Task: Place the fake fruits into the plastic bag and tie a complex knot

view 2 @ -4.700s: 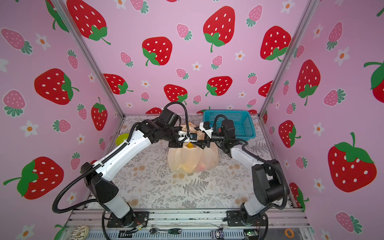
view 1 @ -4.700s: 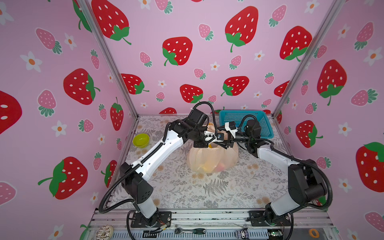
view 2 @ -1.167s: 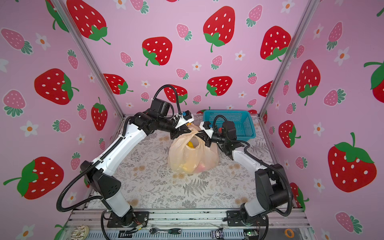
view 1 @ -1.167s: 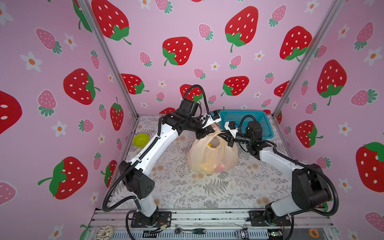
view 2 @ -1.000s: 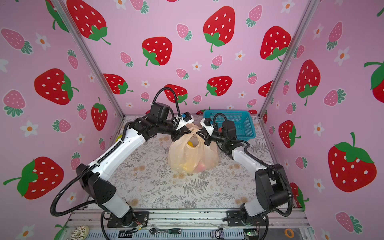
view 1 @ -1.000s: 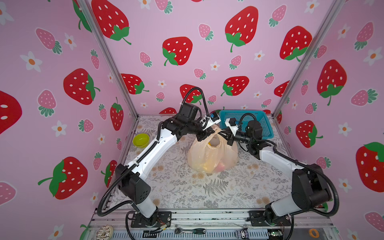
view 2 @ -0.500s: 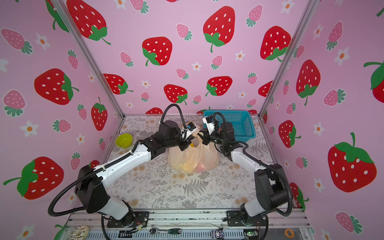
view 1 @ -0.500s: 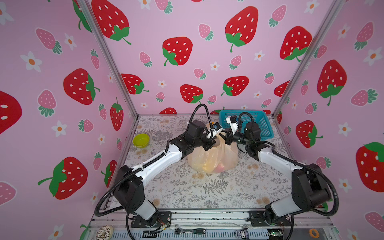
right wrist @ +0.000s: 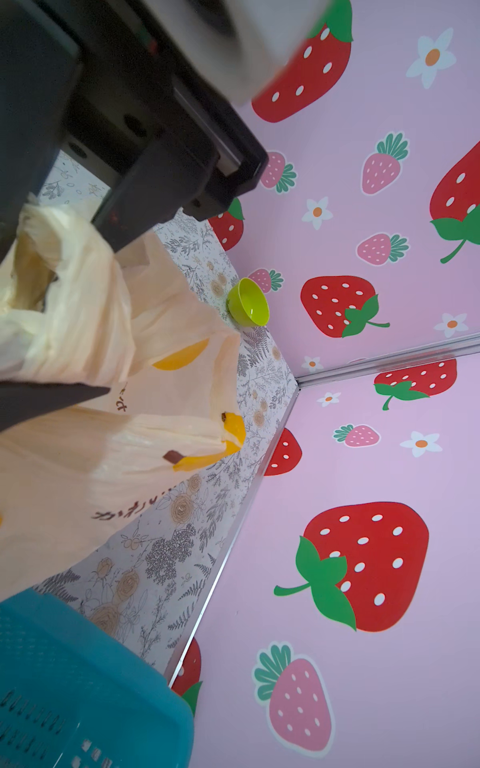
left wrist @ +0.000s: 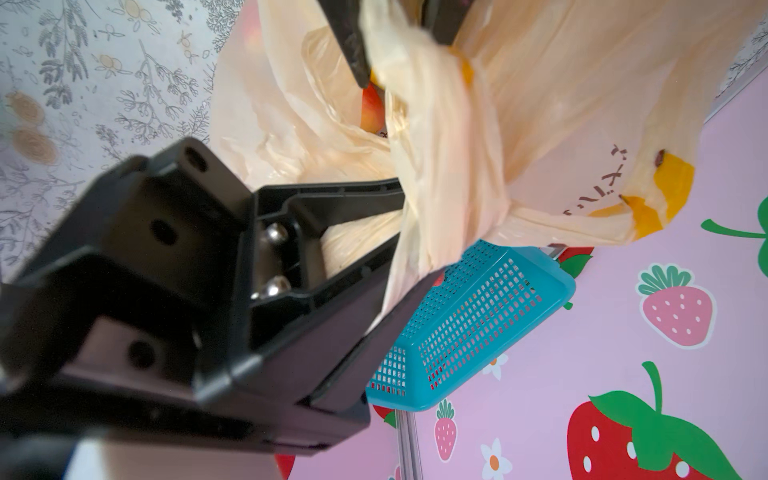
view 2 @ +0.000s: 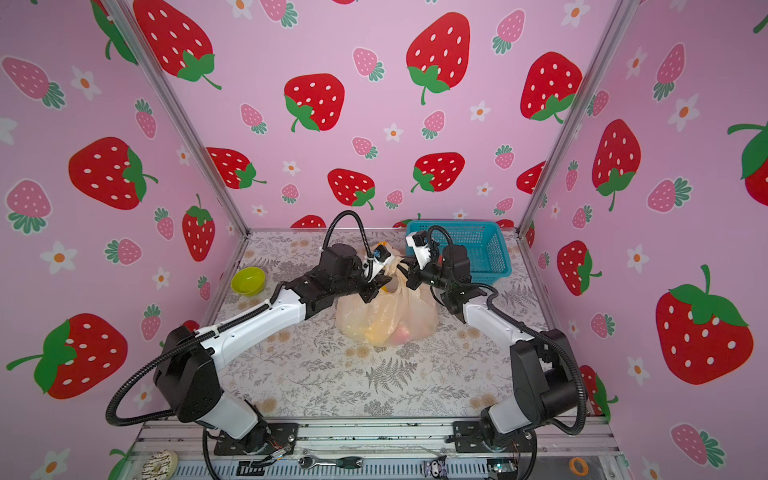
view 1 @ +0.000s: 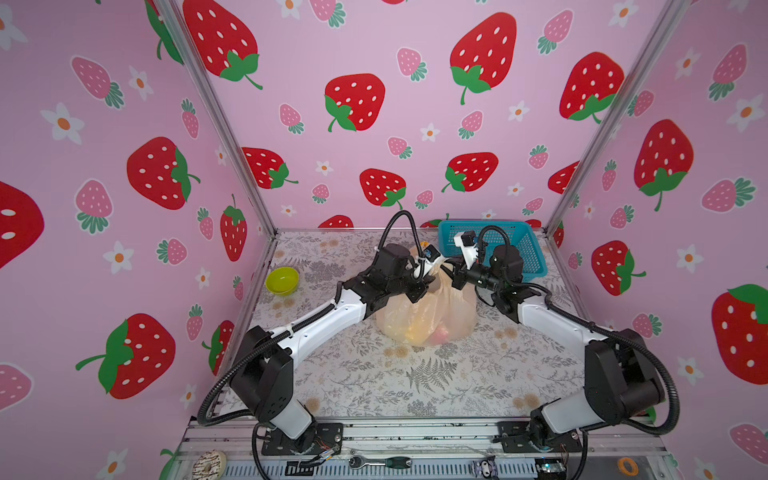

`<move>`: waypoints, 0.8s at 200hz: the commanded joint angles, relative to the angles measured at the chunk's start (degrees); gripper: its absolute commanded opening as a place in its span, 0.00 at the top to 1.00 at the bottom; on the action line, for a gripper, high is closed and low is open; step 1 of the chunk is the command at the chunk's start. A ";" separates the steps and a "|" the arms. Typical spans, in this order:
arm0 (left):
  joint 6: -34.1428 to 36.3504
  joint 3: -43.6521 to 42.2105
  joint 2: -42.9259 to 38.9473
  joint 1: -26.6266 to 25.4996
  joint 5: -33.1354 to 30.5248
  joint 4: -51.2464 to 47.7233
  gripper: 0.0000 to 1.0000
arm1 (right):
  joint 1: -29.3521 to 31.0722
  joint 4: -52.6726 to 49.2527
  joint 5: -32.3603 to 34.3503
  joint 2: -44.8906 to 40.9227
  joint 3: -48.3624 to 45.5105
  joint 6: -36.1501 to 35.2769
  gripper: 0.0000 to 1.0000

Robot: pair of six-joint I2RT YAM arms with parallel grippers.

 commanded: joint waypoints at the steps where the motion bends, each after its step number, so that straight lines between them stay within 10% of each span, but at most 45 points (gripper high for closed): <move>1: -2.42 -1.01 -3.03 1.36 4.65 -2.00 0.69 | -0.24 1.78 0.14 -1.83 -0.30 -1.31 0.97; 160: -8.02 11.25 -3.27 8.16 15.04 -6.84 0.41 | -0.26 0.72 0.29 -2.07 -0.34 -3.00 0.98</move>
